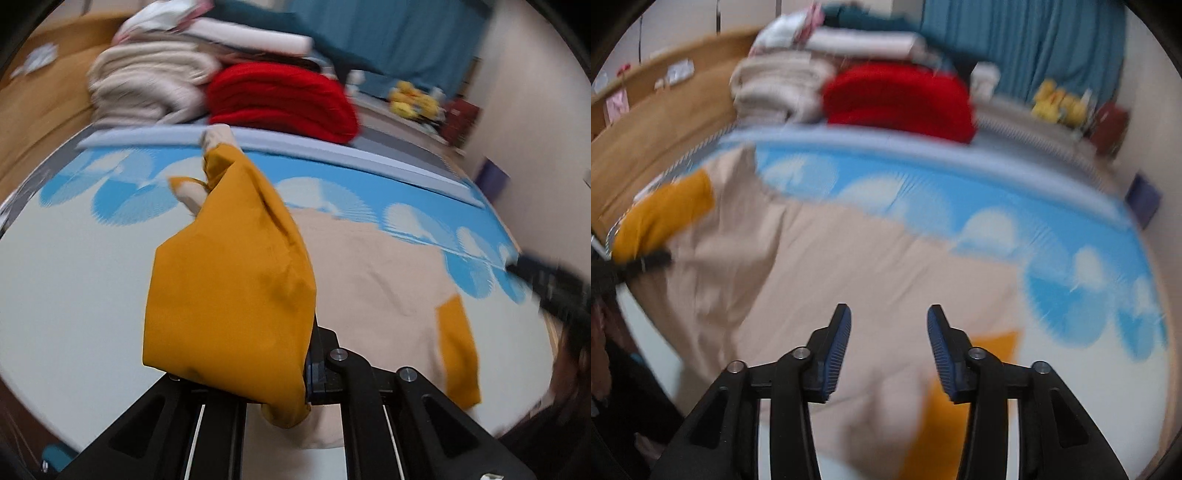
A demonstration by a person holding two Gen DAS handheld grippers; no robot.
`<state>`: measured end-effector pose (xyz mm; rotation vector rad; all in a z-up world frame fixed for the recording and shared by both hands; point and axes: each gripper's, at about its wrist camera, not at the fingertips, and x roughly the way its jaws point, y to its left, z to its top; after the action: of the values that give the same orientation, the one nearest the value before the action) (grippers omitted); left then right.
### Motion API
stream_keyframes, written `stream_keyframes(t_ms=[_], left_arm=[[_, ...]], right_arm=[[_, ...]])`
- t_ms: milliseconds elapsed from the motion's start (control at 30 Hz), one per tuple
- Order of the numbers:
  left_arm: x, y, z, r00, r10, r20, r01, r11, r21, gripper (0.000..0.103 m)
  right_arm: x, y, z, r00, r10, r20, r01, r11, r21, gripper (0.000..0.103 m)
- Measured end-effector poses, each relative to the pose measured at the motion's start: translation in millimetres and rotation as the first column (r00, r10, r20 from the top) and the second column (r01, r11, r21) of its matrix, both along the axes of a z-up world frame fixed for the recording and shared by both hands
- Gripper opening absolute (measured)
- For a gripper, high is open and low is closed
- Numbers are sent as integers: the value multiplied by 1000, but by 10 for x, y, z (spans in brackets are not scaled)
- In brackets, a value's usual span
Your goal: Fold large clothes
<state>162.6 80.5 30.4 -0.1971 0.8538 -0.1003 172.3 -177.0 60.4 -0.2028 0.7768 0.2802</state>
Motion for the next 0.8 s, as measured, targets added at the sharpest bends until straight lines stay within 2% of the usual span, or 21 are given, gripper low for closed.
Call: stream_keyframes(t_ms=[67,167,233,300,333,400,500,567,600,667,733,800], left_arm=[[46,-299,2,998,-63,10,63,998,7,7],[123,-774,-45,989,-150,14,149,988,29,6],[155,-1078,-133,979,-204,2,204,978,51,6],[216,-1433,-299,963,-266,-40,268,961,66,6],[229,-1557,-367,957,-286,-56,290,955,71,6],[269,-1914,-622,932,-344,-117,355,930,94,6],[276,-2267,-1013,886,-409,-218,440,890,122,8],[233,-2420,-1239,859,-431,-277,480,866,139,15],[203,-2453,-1285,845,-445,-297,497,858,131,19],[141,-2472,-1224,822,-476,-313,524,847,90,44],[104,-2422,-1091,775,-535,-338,558,829,-33,49],[59,-2312,-862,719,-607,-339,594,789,-154,50]], right_arm=[[24,-308,212,995,-23,102,26,999,-31,57],[8,-712,219,981,-97,168,108,992,-57,58],[-49,-982,112,972,-183,146,185,983,3,58],[-3,-1178,25,973,-224,60,223,974,28,58],[-42,-1267,57,967,-240,82,237,971,44,58],[-81,-1364,87,965,-243,97,239,970,56,58],[-116,-1481,-2,976,-214,40,211,976,55,58],[-120,-1505,-34,982,-184,31,182,982,56,58],[-88,-1542,-69,984,-175,25,173,983,61,58],[-44,-1577,-134,989,-147,-33,150,983,105,59],[-24,-1629,-225,988,-126,-92,140,978,158,61],[26,-1622,-308,985,-97,-140,125,970,210,63]])
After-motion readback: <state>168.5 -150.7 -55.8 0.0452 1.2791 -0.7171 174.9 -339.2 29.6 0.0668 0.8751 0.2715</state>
